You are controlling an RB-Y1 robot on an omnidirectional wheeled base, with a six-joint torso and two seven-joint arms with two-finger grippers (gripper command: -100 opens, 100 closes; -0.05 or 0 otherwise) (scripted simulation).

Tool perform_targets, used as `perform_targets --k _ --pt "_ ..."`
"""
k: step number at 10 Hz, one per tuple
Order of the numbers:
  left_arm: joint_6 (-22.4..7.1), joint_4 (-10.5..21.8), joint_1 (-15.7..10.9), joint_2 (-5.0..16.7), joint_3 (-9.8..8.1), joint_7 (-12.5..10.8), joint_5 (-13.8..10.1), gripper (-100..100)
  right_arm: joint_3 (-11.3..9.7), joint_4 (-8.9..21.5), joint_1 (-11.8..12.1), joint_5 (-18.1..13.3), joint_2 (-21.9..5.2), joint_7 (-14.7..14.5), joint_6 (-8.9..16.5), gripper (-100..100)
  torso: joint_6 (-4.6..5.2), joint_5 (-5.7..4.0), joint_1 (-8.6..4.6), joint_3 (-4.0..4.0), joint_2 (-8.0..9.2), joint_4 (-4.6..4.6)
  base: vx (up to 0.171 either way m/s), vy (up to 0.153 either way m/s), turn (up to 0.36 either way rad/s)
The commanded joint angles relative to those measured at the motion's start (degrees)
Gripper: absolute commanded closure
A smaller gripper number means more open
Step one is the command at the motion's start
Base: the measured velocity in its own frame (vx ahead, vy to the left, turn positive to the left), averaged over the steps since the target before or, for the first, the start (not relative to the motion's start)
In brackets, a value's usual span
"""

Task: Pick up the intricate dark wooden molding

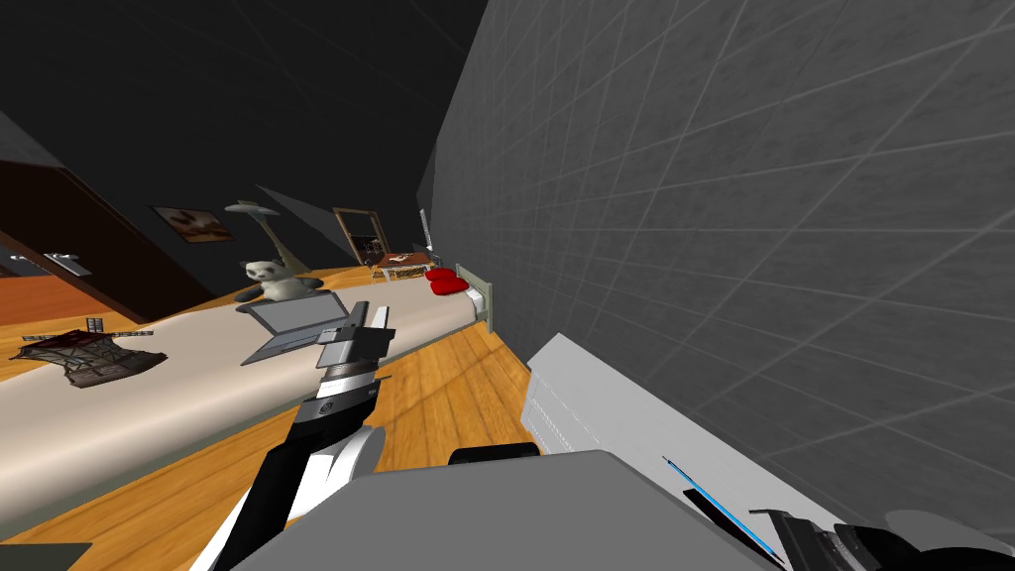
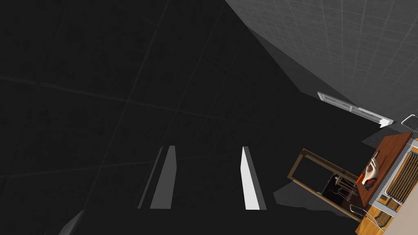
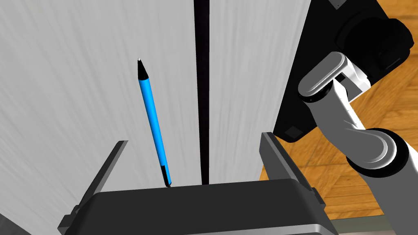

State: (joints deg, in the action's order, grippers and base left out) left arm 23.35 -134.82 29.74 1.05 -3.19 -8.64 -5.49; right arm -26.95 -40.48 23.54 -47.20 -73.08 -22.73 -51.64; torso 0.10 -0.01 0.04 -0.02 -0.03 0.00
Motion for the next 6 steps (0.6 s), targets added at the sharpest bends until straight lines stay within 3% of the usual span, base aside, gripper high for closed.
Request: perform_targets --k 1,2,4,6 --pt "0.0 0.0 0.0 0.0 0.0 0.0 0.0 0 2.9 1.3 1.2 -2.5 1.8 -0.7 -0.6 -100 0.0 0.0 0.0 0.0 0.0 0.0 0.04 -0.011 0.025" --pt "0.0 0.0 0.0 0.0 0.0 0.0 0.0 0 3.6 1.3 1.2 -2.5 1.8 -0.7 -0.6 -100 0.0 -0.01 -0.02 -0.01 -0.03 -0.01 0.03 -0.009 0.008" --pt "0.0 0.0 0.0 0.0 0.0 0.0 0.0 0 7.3 1.4 3.6 -5.4 3.6 -0.9 -0.8 -100 0.0 0.0 -0.01 0.0 0.0 0.0 0.032 -0.01 0.021" --pt "0.0 0.0 0.0 0.0 0.0 0.0 0.0 0 7.3 1.8 3.1 -5.2 3.4 -1.0 -1.1 -100 0.0 0.0 0.0 0.01 0.02 0.0 0.015 -0.003 0.006"
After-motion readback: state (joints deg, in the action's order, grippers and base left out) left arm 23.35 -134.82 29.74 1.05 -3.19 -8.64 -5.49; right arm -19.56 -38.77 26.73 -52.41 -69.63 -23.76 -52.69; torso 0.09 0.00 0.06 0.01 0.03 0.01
